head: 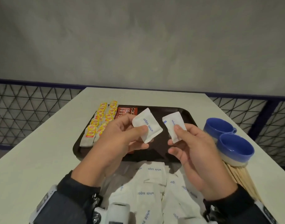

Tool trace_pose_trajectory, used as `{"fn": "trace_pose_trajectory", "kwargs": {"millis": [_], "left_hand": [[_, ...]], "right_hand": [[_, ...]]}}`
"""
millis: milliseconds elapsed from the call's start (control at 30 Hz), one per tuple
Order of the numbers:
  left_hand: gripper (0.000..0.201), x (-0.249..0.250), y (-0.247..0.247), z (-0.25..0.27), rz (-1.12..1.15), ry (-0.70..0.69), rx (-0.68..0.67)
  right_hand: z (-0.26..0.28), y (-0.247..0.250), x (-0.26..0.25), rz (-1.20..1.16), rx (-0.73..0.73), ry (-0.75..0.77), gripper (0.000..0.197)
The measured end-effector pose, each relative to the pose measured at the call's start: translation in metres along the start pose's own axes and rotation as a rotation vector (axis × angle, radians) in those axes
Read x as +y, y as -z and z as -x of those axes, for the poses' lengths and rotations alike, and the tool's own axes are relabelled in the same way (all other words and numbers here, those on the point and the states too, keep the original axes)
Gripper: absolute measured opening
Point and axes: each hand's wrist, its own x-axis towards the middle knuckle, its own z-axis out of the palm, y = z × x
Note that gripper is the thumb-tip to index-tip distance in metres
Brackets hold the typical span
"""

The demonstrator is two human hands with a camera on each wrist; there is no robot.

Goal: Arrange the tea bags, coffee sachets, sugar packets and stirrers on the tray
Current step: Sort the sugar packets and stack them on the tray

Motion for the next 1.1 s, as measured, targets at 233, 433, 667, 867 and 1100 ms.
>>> {"fn": "trace_pose_trajectory", "kwargs": {"millis": [233, 433, 667, 867, 1100], "left_hand": [[0.035, -0.003, 0.003, 0.0, 0.216, 0.071, 0.091], [0.013, -0.004, -0.001, 0.003, 0.274, 0.145, -0.08], [0.031, -0.011, -0.008, 0.011, 0.001, 0.124, -0.266], [0.05, -0.009, -0.008, 0.014, -0.044, 0.098, -0.325], [0.032, -0.008, -0.008, 0.01, 0.03, 0.064, -0.114]], "right_hand": [[0.0, 0.005, -0.002, -0.145, -0.055, -0.08, 0.008], [0.007, 0.003, -0.005, -0.041, -0.293, 0.024, 0.015], [0.017, -0.006, -0.007, 0.034, -0.396, 0.086, 0.024], [0.014, -0.004, -0.006, 0.162, -0.24, 0.208, 0.025], [0.01, -0.001, -0.003, 0.252, 0.032, 0.332, 0.018]]}}
